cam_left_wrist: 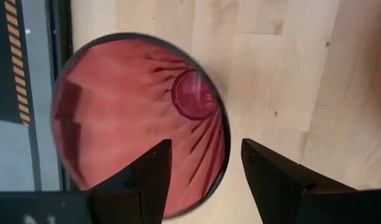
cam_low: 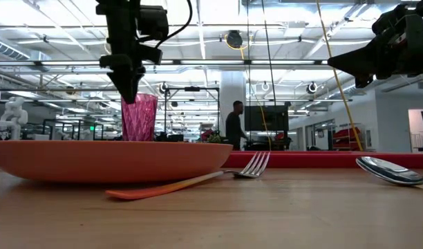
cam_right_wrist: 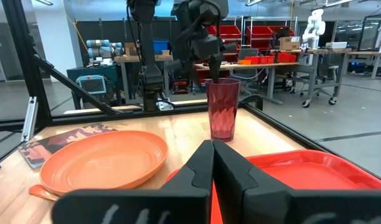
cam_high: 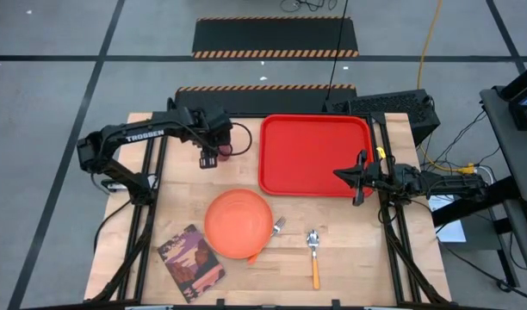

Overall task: Pick and place plate/cup/fork/spoon on tray
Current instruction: Put the red glass on the top left of the red tray

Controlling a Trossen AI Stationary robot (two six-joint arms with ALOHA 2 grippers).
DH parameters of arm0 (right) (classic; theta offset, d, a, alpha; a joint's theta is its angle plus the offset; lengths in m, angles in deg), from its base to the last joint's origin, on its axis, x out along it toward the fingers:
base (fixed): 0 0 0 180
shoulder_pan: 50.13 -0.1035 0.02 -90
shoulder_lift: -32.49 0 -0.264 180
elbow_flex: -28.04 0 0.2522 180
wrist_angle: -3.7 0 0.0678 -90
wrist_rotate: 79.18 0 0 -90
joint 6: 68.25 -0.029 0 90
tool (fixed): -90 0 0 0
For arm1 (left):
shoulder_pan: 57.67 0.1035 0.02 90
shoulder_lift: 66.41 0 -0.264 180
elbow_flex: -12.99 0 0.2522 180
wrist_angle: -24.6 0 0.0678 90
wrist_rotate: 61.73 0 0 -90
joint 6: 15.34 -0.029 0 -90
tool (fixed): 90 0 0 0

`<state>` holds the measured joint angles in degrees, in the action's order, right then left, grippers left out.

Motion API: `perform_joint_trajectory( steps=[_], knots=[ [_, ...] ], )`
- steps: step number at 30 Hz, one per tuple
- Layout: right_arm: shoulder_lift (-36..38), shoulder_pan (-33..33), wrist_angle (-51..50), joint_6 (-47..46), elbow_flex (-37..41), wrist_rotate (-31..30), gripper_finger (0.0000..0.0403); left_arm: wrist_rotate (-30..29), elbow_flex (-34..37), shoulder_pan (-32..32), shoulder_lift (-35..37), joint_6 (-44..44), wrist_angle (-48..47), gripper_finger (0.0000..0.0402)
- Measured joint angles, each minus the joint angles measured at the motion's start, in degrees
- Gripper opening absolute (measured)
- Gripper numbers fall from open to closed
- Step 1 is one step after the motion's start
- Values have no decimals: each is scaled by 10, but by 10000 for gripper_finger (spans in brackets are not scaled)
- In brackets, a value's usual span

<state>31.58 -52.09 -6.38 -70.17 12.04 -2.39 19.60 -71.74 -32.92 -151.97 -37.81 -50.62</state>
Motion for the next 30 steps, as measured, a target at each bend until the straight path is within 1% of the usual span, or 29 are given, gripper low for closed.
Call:
perform_joint_trajectory(
  steps=[3, 6, 10, 16, 17, 23, 27, 30],
  knots=[
    [0, 0, 0, 8, 0, 0, 0, 0, 10, 0, 0, -16, 16, 191],
    [0, 0, 0, 11, 0, 0, 0, 0, 10, -1, 0, -26, 23, 167],
    [0, 0, 0, 17, 0, -1, 0, -1, 10, -7, 0, -36, 22, 115],
    [0, 0, 4, 30, 0, -2, 0, 0, 10, -17, 0, -56, 20, 19],
    [0, 0, 4, 31, 0, -3, 0, -5, 10, -18, 0, -57, 23, 12],
    [0, 0, 5, 44, 0, -4, 0, -1, 2, -24, 0, -44, 31, 20],
    [0, 0, 6, 46, 0, -7, 0, 0, -25, -24, 0, -39, 32, 9],
    [0, 0, 7, 46, 0, -7, 0, 1, -55, -24, 0, -37, 32, 14]
  ],
)
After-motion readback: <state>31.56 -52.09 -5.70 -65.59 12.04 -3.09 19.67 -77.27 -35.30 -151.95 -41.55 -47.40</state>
